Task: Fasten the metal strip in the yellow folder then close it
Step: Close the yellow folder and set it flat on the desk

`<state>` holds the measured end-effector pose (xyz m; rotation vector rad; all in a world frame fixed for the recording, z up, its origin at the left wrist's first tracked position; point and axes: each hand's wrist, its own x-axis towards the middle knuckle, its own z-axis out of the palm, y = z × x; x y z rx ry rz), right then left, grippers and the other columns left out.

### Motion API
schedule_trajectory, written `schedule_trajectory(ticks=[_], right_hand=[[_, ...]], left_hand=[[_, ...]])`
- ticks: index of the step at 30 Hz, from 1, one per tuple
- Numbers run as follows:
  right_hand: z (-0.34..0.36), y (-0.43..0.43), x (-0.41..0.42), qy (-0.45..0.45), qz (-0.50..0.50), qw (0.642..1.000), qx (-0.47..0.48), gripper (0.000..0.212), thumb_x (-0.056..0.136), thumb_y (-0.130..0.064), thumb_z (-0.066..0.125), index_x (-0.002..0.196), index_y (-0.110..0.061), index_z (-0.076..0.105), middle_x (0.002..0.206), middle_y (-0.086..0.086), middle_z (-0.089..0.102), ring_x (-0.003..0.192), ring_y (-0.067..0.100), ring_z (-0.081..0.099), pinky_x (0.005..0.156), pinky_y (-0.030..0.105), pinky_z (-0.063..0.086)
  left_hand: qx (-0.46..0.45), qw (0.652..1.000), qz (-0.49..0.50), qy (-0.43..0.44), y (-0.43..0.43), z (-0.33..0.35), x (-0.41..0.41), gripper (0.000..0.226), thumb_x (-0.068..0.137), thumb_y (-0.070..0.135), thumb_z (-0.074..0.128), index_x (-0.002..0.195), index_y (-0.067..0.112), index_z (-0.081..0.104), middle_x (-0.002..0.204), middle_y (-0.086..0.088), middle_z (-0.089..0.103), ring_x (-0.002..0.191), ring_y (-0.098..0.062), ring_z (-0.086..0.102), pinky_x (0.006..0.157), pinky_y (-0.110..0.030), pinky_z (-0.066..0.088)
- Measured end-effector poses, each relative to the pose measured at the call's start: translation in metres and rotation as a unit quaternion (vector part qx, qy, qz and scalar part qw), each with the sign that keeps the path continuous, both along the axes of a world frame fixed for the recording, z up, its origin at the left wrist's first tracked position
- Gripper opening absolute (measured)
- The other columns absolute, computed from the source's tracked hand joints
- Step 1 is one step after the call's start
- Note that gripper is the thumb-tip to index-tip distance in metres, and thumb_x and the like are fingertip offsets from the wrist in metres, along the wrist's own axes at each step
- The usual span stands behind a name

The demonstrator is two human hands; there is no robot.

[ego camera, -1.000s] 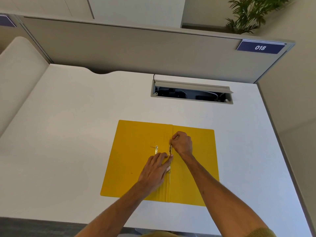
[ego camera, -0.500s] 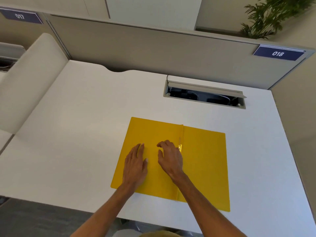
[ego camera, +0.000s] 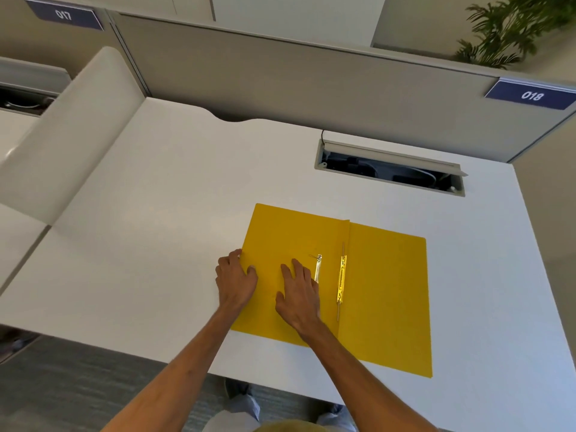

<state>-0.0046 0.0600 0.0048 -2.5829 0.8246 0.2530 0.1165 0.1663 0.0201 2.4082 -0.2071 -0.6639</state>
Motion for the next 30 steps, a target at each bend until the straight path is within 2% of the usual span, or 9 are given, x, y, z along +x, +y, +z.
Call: schedule_trajectory(ticks=[6,10,12,14,16,20,24,27,30], right_hand=[[0.014,-0.006,-0.001,-0.001,0.038,0.999,0.011,0.074,0.1,-0.033,0.064,0.164,-0.023,0.029,0.172,0.011,0.029,0.156,0.033,0.032,0.118,0.051,0.043],[0.042,-0.008,-0.004,-0.071,0.003,0.996,0.046,0.062,0.104,-0.043,0.057,0.161,-0.026,0.039,0.164,0.005,0.045,0.148,0.027,0.047,0.111,0.047,0.05],[0.065,-0.01,-0.01,-0.115,-0.034,0.99,0.075,0.057,0.104,-0.054,0.052,0.156,-0.031,0.046,0.156,-0.003,0.055,0.138,0.02,0.058,0.1,0.043,0.057],[0.091,-0.011,-0.016,-0.151,-0.067,0.982,0.096,0.056,0.102,-0.066,0.049,0.149,-0.036,0.051,0.149,-0.01,0.061,0.127,0.014,0.065,0.092,0.039,0.06],[0.117,-0.015,-0.025,-0.172,-0.089,0.976,0.098,0.058,0.098,-0.076,0.044,0.143,-0.041,0.054,0.144,-0.015,0.063,0.117,0.009,0.069,0.088,0.039,0.062],[0.164,-0.028,-0.048,-0.213,-0.131,0.963,0.104,0.069,0.09,-0.087,0.041,0.138,-0.04,0.057,0.138,-0.019,0.066,0.097,0.004,0.073,0.082,0.035,0.063],[0.19,-0.062,-0.084,-0.256,-0.191,0.935,0.152,0.057,0.09,-0.074,0.062,0.137,-0.042,0.058,0.128,-0.024,0.069,0.08,-0.004,0.073,0.079,0.026,0.064],[0.19,-0.095,-0.118,-0.273,-0.243,0.914,0.175,0.041,0.096,-0.055,0.068,0.133,-0.039,0.063,0.115,-0.025,0.072,0.088,-0.013,0.07,0.073,0.016,0.057],[0.179,-0.129,-0.157,-0.276,-0.304,0.894,0.178,0.034,0.1,-0.036,0.072,0.133,-0.029,0.067,0.114,-0.013,0.076,0.084,-0.001,0.074,0.079,0.023,0.06]], left_hand=[[-0.044,0.987,0.09,0.125,-0.003,0.016,0.022,0.057,0.104,0.032,0.066,0.154,0.01,0.05,0.159,-0.021,0.045,0.14,-0.044,0.053,0.118,-0.056,0.047],[-0.122,0.97,0.116,0.177,-0.005,0.04,0.026,0.048,0.108,0.039,0.062,0.146,0.009,0.061,0.153,-0.015,0.059,0.135,-0.038,0.059,0.115,-0.054,0.05],[-0.168,0.958,0.12,0.198,-0.009,0.061,0.02,0.039,0.109,0.051,0.055,0.13,0.02,0.067,0.139,-0.009,0.07,0.122,-0.033,0.067,0.102,-0.05,0.056],[-0.227,0.938,0.117,0.233,-0.014,0.088,0.012,0.046,0.108,0.064,0.046,0.116,0.027,0.073,0.121,-0.003,0.079,0.102,-0.026,0.075,0.08,-0.04,0.059],[-0.284,0.921,0.1,0.247,-0.024,0.11,0.0,0.055,0.106,0.07,0.041,0.114,0.03,0.078,0.112,-0.001,0.084,0.086,-0.02,0.077,0.07,-0.036,0.059],[-0.346,0.913,0.024,0.216,-0.055,0.137,-0.036,0.056,0.108,0.067,0.039,0.121,0.031,0.08,0.12,0.005,0.083,0.088,-0.013,0.075,0.08,-0.036,0.064],[-0.378,0.909,-0.095,0.146,-0.095,0.143,-0.077,0.043,0.115,0.05,0.037,0.129,0.037,0.076,0.126,0.01,0.079,0.099,-0.003,0.075,0.075,-0.019,0.064],[-0.377,0.902,-0.179,0.113,-0.126,0.125,-0.107,0.034,0.116,0.04,0.045,0.14,0.038,0.069,0.138,0.01,0.072,0.117,-0.014,0.074,0.088,-0.033,0.067],[-0.311,0.915,-0.251,0.057,-0.143,0.086,-0.129,0.036,0.112,0.041,0.053,0.148,0.038,0.061,0.149,0.013,0.062,0.127,-0.011,0.066,0.105,-0.046,0.061]])
